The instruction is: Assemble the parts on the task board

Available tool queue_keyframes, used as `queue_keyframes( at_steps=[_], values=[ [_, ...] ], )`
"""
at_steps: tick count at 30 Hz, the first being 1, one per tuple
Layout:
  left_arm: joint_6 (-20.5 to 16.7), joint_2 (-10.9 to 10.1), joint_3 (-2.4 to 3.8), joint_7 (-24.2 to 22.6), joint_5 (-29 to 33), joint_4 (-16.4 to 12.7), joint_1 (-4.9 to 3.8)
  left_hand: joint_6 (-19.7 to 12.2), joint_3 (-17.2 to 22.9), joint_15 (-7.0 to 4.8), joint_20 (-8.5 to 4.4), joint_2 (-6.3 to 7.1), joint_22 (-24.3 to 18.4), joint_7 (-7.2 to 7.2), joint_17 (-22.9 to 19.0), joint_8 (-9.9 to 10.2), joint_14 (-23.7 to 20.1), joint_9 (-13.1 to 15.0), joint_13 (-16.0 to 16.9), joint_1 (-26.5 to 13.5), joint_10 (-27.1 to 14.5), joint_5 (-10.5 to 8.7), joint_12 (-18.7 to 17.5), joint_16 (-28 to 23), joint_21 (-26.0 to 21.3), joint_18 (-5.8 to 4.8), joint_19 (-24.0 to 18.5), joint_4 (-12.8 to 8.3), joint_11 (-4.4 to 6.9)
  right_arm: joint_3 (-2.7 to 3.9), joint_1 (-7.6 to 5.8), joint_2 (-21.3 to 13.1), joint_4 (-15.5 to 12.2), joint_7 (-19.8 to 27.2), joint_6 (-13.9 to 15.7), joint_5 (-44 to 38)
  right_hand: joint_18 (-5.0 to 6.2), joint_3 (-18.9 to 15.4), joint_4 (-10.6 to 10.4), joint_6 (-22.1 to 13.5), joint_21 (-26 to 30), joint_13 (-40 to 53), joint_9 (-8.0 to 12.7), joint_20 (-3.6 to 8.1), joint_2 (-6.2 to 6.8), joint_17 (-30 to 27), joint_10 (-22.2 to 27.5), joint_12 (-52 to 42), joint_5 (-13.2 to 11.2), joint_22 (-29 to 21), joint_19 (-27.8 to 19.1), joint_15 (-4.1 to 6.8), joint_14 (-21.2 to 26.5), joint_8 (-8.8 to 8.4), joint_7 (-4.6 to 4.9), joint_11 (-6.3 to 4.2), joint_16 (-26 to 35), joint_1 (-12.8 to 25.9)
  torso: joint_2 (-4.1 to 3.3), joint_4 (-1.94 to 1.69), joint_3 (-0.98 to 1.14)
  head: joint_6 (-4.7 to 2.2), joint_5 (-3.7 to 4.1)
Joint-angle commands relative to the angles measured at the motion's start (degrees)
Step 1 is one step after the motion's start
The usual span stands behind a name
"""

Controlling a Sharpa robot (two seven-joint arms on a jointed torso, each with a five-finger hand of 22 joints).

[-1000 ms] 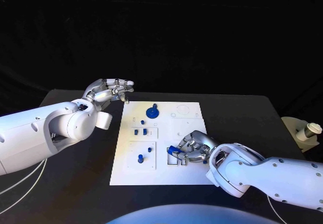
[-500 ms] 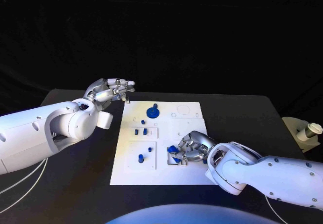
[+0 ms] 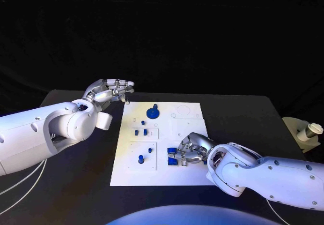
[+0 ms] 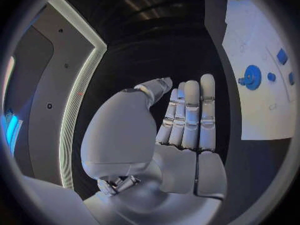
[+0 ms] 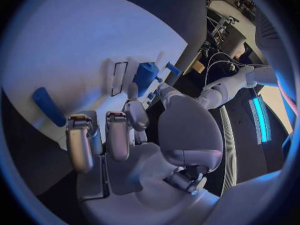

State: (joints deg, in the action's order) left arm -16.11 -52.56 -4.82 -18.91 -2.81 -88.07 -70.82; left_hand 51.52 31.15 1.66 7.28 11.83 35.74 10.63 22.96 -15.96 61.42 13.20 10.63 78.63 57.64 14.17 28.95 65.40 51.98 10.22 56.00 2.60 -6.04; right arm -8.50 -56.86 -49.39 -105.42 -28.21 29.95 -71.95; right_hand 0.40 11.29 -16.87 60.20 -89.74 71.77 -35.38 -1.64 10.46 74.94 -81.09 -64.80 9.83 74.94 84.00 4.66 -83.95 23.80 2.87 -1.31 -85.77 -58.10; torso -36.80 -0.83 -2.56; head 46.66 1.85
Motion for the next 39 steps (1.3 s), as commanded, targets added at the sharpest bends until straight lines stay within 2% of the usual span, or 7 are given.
queue_keyframes(
  at_steps=[1, 5, 9, 13, 27, 32, 39],
  values=[
    [0.86, 0.02, 0.04, -0.12, 0.05, -0.19, -0.04, -0.12, -0.12, 0.28, 0.12, -0.45, -0.05, -0.22, -0.09, -0.27, -0.22, 0.07, 0.05, 0.16, -0.44, -0.03, 0.18, -0.2, -0.34, 0.35, 0.19, 0.01, -0.1, -0.01, 0.06, -0.08, -0.26, -0.5, -1.04, -2.75, -0.4, -0.68, 0.03, -0.36, -0.26, 0.08, -0.09, 0.3, -0.28, 2.16, -0.38, -0.14, -0.3, 15.06, 6.0, 0.3, -3.83, 0.33, -0.09, -0.08, -0.31, 0.71, 0.01, 0.01, 0.0, -0.04, 0.0],
    [0.88, -0.03, 0.04, -0.03, 0.04, -0.2, -0.04, -0.12, -0.12, 0.28, 0.12, -0.45, -0.05, -0.22, -0.09, -0.27, -0.22, 0.07, 0.05, 0.16, -0.44, -0.03, 0.18, -0.2, -0.34, 0.35, 0.19, 0.01, -0.1, -0.01, 0.06, -0.62, -0.78, 0.13, -0.84, -3.31, -0.4, -1.03, 0.13, -0.4, -0.26, 0.14, -0.13, 0.32, -0.66, 2.23, -0.41, -0.13, -0.11, 15.06, 6.0, 0.31, -3.83, 0.4, -0.12, -0.1, -0.33, 0.4, 0.01, 0.02, 0.04, -0.13, -0.06],
    [0.91, -0.08, 0.03, 0.02, 0.03, -0.21, -0.04, -0.12, -0.12, 0.28, 0.12, -0.45, -0.05, -0.22, -0.09, -0.27, -0.22, 0.07, 0.05, 0.16, -0.44, -0.03, 0.18, -0.2, -0.34, 0.35, 0.19, 0.01, -0.1, 0.0, 0.06, -1.52, -1.6, 0.88, -1.42, -3.9, -0.4, -1.33, 0.67, -0.74, -0.26, 0.37, -0.16, 0.39, -0.83, 2.48, -0.48, 0.04, 2.21, 15.06, 6.0, 0.38, -3.86, 0.52, -0.14, -0.13, -0.4, -4.61, 0.0, 0.03, 0.07, -0.15, -0.06],
    [0.91, -0.12, 0.01, 0.04, 0.03, -0.2, -0.04, -0.16, -0.1, 0.28, 0.11, -0.44, -0.05, -0.22, -0.09, -0.27, -0.23, 0.07, 0.06, 0.23, -0.49, -0.02, 0.23, -0.2, -0.34, 0.35, 0.2, -0.05, -0.11, 0.0, 0.05, -2.35, -2.31, 1.34, -2.09, -4.44, -0.4, -0.88, 1.65, -0.85, -0.26, 0.54, -0.02, 0.38, -0.39, 2.75, -0.5, 0.17, 0.28, 15.06, 6.0, 0.36, -3.9, 0.46, -0.11, -0.13, -0.46, -9.19, 0.01, 0.1, 0.02, -0.12, -0.14],
    [0.96, -0.19, -0.12, -0.12, -0.01, -0.18, -0.03, -0.19, -0.11, 0.28, 0.11, -0.42, -0.05, -0.2, -0.1, -0.27, -0.24, 0.06, 0.07, 0.25, -0.55, -0.03, 0.27, -0.2, -0.35, 0.35, 0.2, -0.06, -0.12, 0.05, -1.06, -8.64, -4.0, 5.32, -0.45, -2.67, -0.4, -0.14, 1.76, -0.98, -0.26, 0.46, 0.35, 0.39, -0.4, 2.77, -0.37, 0.75, 0.5, 15.06, 6.0, 0.38, -3.88, 0.21, -0.11, -0.16, -0.45, -12.88, 0.04, 0.07, 0.02, -0.3, 0.3],
    [0.98, -0.18, -0.15, -0.45, -0.01, -0.23, -0.03, -0.19, -0.11, 0.28, 0.11, -0.42, -0.05, -0.2, -0.1, -0.27, -0.24, 0.06, 0.07, 0.25, -0.55, -0.03, 0.27, -0.2, -0.35, 0.35, 0.2, -0.06, -0.12, 0.05, -1.7, -12.61, -4.38, 8.0, 0.47, 0.29, -0.18, 1.04, 2.07, -1.99, 0.71, -1.11, 0.86, 0.26, -0.76, 1.58, 0.88, 3.46, 1.72, 14.76, 5.65, 0.15, -3.6, -0.64, 0.31, 0.15, 0.03, -15.44, 0.04, 0.17, 0.0, -0.44, 0.8],
    [1.07, -0.12, -0.16, -0.67, -0.02, -0.35, -0.03, -0.19, -0.11, 0.28, 0.11, -0.42, -0.05, -0.2, -0.1, -0.27, -0.24, 0.06, 0.07, 0.25, -0.55, -0.03, 0.27, -0.2, -0.35, 0.35, 0.2, -0.06, -0.12, 0.0, -1.89, -16.44, -4.22, 7.08, -0.43, -2.41, -0.19, 1.34, 0.7, -3.98, 0.66, -1.96, 2.38, -0.36, -0.65, 1.71, 1.38, 5.06, 1.76, 14.78, 5.67, -0.68, -3.6, -3.39, 1.59, 1.18, 0.08, -15.59, 0.01, 0.17, 0.0, -0.46, 1.98]
  ],
)
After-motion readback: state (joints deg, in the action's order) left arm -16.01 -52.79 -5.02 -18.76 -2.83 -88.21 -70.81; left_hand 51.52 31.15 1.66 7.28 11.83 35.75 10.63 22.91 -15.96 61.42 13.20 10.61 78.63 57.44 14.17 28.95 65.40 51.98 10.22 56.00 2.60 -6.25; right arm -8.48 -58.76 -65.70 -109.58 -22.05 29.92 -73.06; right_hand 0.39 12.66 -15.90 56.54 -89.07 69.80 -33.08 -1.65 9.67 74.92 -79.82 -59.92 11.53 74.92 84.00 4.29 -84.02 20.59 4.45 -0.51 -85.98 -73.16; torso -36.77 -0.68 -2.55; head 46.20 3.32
